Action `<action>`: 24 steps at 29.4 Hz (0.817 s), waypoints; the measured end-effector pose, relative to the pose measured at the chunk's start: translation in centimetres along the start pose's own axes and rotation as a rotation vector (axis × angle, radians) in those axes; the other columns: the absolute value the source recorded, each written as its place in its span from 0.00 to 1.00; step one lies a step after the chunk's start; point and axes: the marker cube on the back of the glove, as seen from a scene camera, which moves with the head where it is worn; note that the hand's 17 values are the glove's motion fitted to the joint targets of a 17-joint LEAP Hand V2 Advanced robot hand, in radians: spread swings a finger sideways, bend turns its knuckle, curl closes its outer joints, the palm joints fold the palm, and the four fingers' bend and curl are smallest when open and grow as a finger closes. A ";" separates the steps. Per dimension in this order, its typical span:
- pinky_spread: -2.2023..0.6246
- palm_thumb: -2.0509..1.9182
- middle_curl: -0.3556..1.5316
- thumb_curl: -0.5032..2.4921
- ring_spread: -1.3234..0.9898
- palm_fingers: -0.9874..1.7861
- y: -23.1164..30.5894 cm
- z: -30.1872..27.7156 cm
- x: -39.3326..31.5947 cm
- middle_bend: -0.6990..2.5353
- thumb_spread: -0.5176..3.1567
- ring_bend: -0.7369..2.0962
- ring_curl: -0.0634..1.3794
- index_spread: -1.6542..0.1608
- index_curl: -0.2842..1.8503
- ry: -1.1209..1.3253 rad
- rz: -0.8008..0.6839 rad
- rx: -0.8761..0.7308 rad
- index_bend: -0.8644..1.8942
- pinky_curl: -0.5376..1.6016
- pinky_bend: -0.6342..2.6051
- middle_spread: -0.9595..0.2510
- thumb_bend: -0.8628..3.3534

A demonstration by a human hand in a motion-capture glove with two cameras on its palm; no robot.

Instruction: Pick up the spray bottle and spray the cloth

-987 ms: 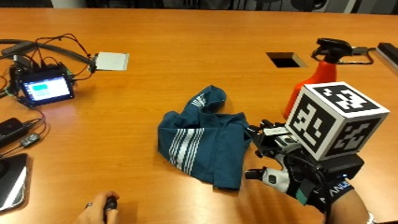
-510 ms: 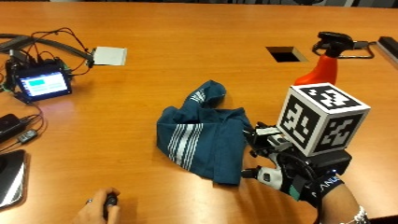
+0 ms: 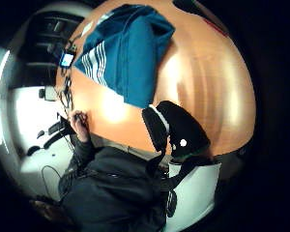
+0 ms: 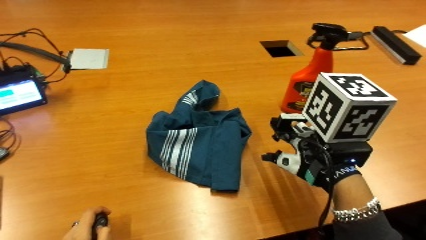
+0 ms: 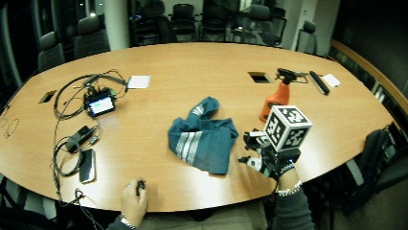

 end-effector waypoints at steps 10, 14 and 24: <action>0.87 0.66 0.33 0.24 0.55 0.54 -8.6 -4.9 2.4 0.27 0.46 0.41 0.23 0.70 0.25 0.069 0.139 0.237 0.36 0.39 0.32 0.75 0.22; 0.87 0.67 0.33 0.25 0.55 0.56 -11.5 -6.3 3.3 0.28 0.46 0.43 0.24 0.71 0.25 0.054 0.232 0.363 0.36 0.40 0.32 0.75 0.22; 0.85 0.68 0.35 0.26 0.54 0.58 -16.9 -5.1 4.8 0.28 0.47 0.43 0.26 0.74 0.25 -0.273 0.458 0.491 0.36 0.41 0.32 0.75 0.22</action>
